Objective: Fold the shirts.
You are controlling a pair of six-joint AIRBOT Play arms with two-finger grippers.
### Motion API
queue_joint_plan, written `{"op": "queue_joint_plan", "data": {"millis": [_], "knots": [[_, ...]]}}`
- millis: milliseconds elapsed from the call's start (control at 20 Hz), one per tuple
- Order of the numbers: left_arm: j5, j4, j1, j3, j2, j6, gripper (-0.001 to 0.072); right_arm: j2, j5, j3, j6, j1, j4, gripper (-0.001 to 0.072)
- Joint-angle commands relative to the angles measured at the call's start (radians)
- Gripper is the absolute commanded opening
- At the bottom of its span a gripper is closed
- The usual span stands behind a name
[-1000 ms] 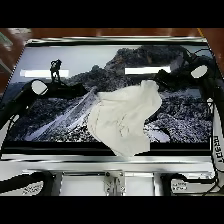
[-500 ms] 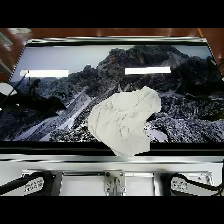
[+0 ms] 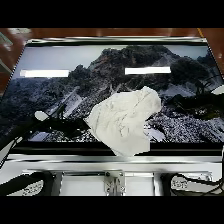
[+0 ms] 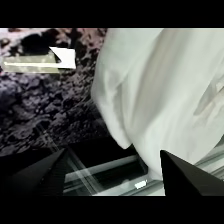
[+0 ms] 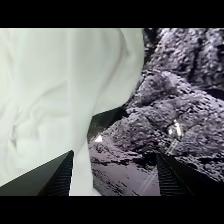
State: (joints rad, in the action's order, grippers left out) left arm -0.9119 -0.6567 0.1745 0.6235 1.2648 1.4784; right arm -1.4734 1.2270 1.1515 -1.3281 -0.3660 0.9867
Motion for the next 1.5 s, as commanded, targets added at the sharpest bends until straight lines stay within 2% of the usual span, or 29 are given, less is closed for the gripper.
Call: {"op": "queue_joint_plan", "data": {"millis": [0,50,200,250,400,500,550,600,750,800,850,900,1050,1200,1300,1450], "knots": [[0.15,0.104,0.072,-0.023,0.055,0.003,0.0639,-0.054,-0.031,-0.009,0.004,0.002,-0.066,0.0635],[0.177,0.128,0.08,-0.023,0.069,-0.005,0.0589,-0.068,-0.036,-0.009,0.005,0.002,-0.075,0.0635],[0.228,0.135,0.096,-0.019,0.117,-0.003,0.0589,-0.112,-0.05,-0.009,0.006,0.002,-0.105,0.0635],[0.232,0.135,0.096,-0.019,0.131,-0.001,0.0563,-0.126,-0.054,-0.009,0.01,0.002,-0.118,0.0635],[0.261,0.134,0.096,-0.019,0.148,-0.002,0.0238,-0.163,-0.066,-0.009,0.016,0.017,-0.159,0.0635],[0.281,0.134,0.096,-0.018,0.146,-0.005,0.0084,-0.182,-0.105,-0.009,0.021,0.065,-0.159,0.0635],[0.28,0.134,0.096,-0.011,0.146,-0.024,0.004,-0.191,-0.142,-0.009,0.021,0.098,-0.16,0.0635],[0.272,0.134,0.095,0.001,0.143,-0.054,0.004,-0.198,-0.184,-0.009,0.017,0.129,-0.16,0.0635],[0.272,0.099,0.079,0.051,0.105,-0.057,0.0039,-0.214,-0.297,-0.009,-0.037,0.217,-0.171,0.063],[0.271,0.074,0.064,0.073,0.088,-0.057,0.0039,-0.215,-0.317,-0.009,-0.04,0.237,-0.169,0.043],[0.261,0.048,0.039,0.099,0.066,-0.056,0.0038,-0.214,-0.334,-0.008,-0.042,0.25,-0.17,0.0091],[0.239,0.021,0.009,0.126,0.044,-0.056,0.0038,-0.21,-0.338,0.0,-0.041,0.257,-0.193,0.0059],[0.121,-0.109,-0.115,0.244,-0.059,-0.057,0.0038,-0.127,-0.311,0.059,0.065,0.253,-0.183,0.0059],[0.005,-0.182,-0.25,0.441,-0.2,-0.067,0.0038,0.069,-0.254,0.168,0.275,0.244,-0.146,0.0059],[-0.032,-0.181,-0.315,0.641,-0.297,-0.083,0.0038,0.219,-0.24,0.26,0.306,0.244,-0.118,0.0059],[-0.032,-0.182,-0.37,0.963,-0.382,-0.082,0.0038,0.437,-0.314,0.381,0.306,0.244,-0.082,0.0059]]}}
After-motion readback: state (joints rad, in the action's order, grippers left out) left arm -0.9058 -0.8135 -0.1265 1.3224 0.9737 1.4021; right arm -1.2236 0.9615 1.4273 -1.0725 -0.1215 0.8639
